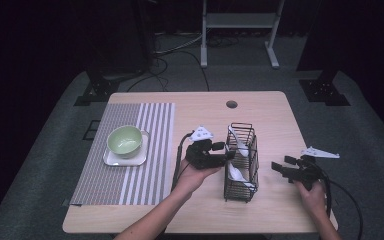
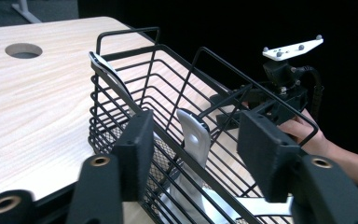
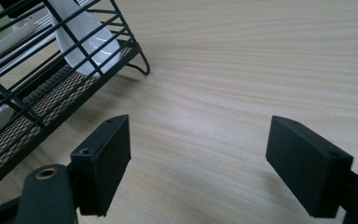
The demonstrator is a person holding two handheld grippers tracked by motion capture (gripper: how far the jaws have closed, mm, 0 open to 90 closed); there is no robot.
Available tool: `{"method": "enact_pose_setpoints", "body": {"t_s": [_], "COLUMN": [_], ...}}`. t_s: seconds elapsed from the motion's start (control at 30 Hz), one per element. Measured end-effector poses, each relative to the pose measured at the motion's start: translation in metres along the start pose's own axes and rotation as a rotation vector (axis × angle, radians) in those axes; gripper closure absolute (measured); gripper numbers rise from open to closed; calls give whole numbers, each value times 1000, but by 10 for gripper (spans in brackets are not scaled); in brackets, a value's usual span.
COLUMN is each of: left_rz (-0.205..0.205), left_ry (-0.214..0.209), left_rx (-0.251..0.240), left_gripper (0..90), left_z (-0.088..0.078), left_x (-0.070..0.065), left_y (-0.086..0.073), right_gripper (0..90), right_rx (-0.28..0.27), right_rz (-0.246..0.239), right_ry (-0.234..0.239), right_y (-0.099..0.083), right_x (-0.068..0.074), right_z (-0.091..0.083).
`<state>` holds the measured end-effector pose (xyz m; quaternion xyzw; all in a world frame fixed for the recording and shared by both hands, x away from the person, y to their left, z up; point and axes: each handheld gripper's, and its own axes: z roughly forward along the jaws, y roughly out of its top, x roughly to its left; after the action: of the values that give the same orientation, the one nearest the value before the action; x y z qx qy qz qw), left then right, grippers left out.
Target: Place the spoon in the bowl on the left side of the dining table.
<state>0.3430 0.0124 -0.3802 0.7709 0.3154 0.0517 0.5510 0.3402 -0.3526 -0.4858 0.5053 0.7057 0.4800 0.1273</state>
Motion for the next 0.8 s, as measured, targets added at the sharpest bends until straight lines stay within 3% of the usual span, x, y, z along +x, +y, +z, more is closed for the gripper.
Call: {"method": "enact_pose_setpoints", "body": {"t_s": [0.23,0.8], "left_rz": [28,43], "left_ry": [5,-33], "left_rx": [-15,-51], "left_gripper": [656,817], "left_z": [-1,-5], "left_x": [0,-8], "left_y": [-1,-5], "right_gripper": [208,208], "right_rx": [-2,-4], "right_rz": [-1,0], "right_ry": [1,3], "right_y": [0,0], "right_x": [0,0], "right_z": [0,0]}}
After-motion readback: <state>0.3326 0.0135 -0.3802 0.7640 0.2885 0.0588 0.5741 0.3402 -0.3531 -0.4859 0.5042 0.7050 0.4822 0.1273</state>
